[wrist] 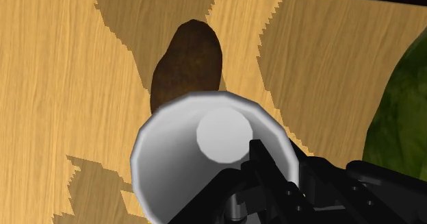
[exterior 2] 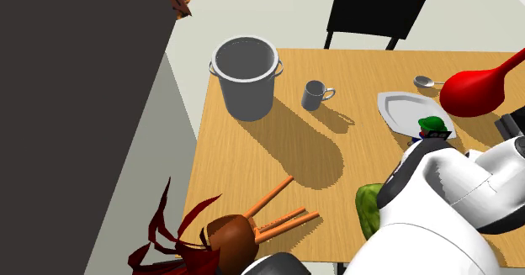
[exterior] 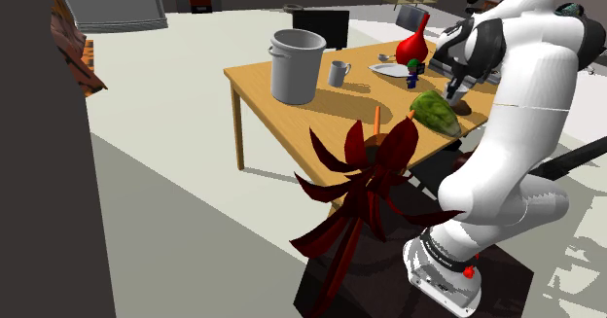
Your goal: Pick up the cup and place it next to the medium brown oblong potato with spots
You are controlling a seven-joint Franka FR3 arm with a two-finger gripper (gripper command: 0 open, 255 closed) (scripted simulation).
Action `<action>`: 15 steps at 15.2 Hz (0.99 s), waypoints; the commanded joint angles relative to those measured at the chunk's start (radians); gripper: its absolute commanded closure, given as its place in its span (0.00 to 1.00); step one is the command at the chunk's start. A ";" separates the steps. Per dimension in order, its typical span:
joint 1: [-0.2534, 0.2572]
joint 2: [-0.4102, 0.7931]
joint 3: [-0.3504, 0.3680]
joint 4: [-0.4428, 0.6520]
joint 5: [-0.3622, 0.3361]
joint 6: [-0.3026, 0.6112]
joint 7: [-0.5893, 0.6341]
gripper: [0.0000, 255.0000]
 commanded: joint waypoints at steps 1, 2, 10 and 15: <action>-0.006 0.015 0.001 -0.013 0.004 0.020 -0.001 1.00; -0.007 0.021 0.003 -0.019 0.006 0.031 -0.001 1.00; -0.008 0.026 0.005 -0.023 0.008 0.041 -0.001 1.00; -0.007 0.031 0.007 -0.017 0.009 0.040 0.003 0.00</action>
